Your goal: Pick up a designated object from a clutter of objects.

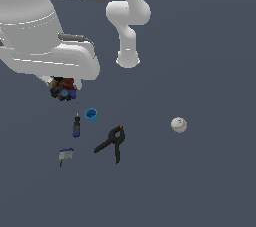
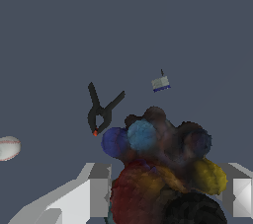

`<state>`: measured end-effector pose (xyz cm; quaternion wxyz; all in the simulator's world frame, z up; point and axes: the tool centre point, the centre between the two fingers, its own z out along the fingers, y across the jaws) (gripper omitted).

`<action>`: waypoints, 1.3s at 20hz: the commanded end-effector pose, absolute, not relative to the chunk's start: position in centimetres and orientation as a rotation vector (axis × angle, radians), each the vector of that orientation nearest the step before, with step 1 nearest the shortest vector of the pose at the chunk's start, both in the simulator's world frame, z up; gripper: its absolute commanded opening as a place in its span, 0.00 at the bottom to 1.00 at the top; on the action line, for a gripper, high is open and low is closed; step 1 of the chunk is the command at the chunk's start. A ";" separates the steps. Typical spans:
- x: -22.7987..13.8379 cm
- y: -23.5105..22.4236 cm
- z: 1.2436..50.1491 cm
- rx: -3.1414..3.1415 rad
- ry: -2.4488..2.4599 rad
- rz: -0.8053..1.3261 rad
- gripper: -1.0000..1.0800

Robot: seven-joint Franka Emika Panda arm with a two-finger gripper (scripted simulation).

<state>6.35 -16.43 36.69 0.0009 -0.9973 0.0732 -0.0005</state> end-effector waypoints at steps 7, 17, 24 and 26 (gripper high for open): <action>8.6 -19.1 40.0 -3.133 0.229 -0.002 0.00; 10.6 -21.4 42.7 -3.133 0.229 -0.001 0.00; 11.3 -22.1 43.5 -3.133 0.229 0.000 0.00; 11.4 -22.2 43.7 -3.133 0.229 0.000 0.00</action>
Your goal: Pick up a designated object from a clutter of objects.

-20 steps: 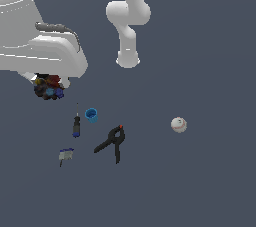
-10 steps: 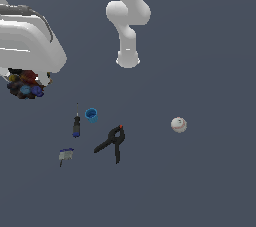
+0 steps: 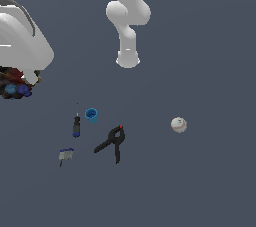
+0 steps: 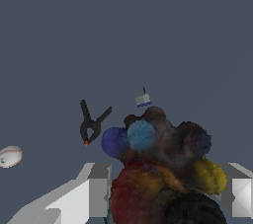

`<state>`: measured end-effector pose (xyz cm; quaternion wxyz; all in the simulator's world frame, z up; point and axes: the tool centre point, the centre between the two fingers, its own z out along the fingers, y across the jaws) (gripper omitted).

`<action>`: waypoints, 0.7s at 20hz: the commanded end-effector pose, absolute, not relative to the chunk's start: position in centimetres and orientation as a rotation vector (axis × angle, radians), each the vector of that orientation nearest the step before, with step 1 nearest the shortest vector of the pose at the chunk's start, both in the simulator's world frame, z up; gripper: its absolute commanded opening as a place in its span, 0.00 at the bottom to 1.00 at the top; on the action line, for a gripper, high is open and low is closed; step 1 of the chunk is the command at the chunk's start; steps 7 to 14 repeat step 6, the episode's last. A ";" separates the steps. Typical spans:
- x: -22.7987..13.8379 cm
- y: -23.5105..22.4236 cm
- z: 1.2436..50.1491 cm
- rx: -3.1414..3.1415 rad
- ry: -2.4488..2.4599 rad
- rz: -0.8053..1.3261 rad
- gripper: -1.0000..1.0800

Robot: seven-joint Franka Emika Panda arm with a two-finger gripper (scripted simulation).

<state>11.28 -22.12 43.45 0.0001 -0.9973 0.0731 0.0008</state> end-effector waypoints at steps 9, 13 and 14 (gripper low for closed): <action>11.5 -22.3 43.8 -3.133 0.229 0.000 0.00; 11.5 -22.3 43.8 -3.133 0.229 0.000 0.00; 11.5 -22.3 43.8 -3.133 0.229 0.000 0.00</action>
